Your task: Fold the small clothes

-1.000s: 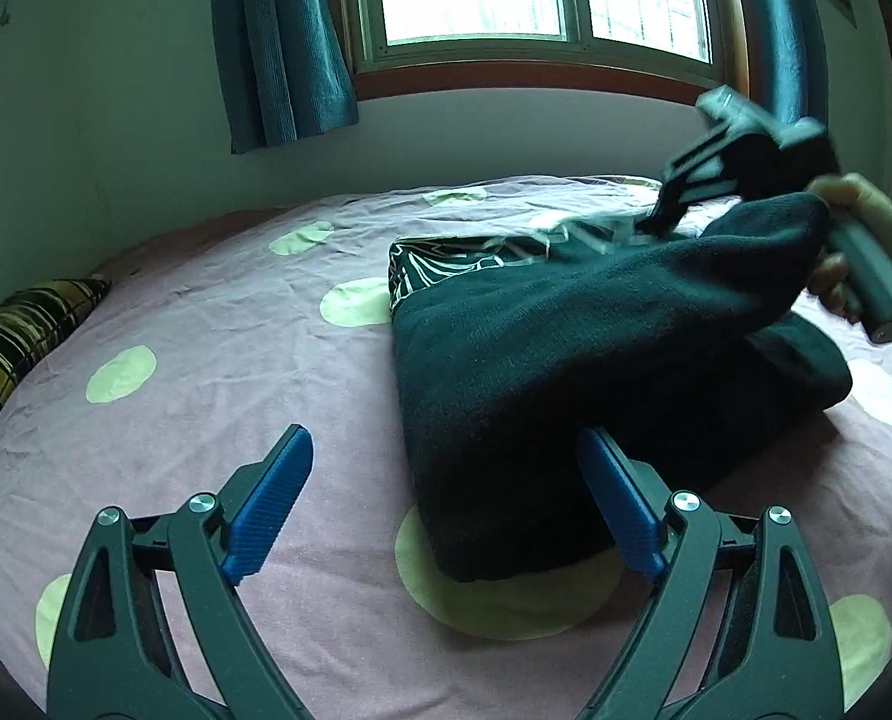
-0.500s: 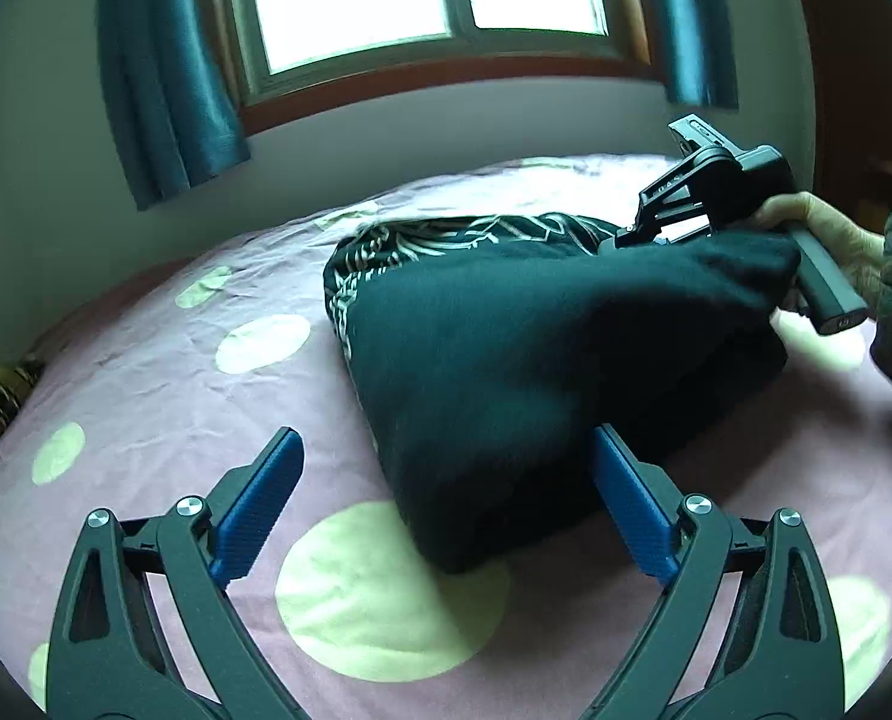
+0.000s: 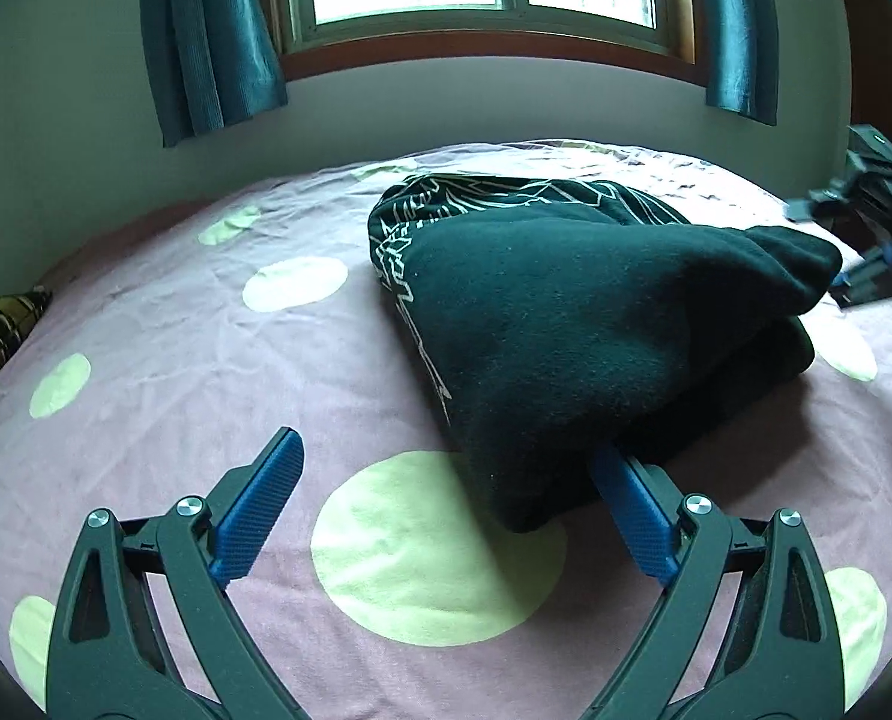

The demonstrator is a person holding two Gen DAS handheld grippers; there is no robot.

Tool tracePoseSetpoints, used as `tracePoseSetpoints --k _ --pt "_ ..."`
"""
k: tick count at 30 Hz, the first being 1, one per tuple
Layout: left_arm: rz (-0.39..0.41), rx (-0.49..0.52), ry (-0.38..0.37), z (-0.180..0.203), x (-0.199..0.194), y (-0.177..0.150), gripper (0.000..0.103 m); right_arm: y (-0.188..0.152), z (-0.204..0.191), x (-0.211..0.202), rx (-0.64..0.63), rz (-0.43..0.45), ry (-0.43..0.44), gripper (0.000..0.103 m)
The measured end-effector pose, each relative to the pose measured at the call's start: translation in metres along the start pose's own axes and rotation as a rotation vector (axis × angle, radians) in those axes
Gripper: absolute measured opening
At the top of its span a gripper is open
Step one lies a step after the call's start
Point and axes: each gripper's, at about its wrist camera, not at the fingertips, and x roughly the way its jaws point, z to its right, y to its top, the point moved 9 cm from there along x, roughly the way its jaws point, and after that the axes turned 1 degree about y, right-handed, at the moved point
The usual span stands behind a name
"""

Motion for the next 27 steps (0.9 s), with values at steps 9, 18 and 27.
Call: tracePoseSetpoints --k 9,18,27 --pt "-0.004 0.019 0.046 -0.001 -0.001 0.000 0.095 -0.022 -0.027 0.023 -0.047 -0.037 0.036 0.019" --pt "-0.101 -0.004 0.007 -0.005 0.018 -0.013 0.096 -0.038 0.017 0.018 -0.022 0.015 -0.031 0.016" --pt "-0.122 -0.076 -0.108 -0.009 0.013 -0.020 0.096 -0.040 0.036 0.027 0.053 0.021 0.074 0.016"
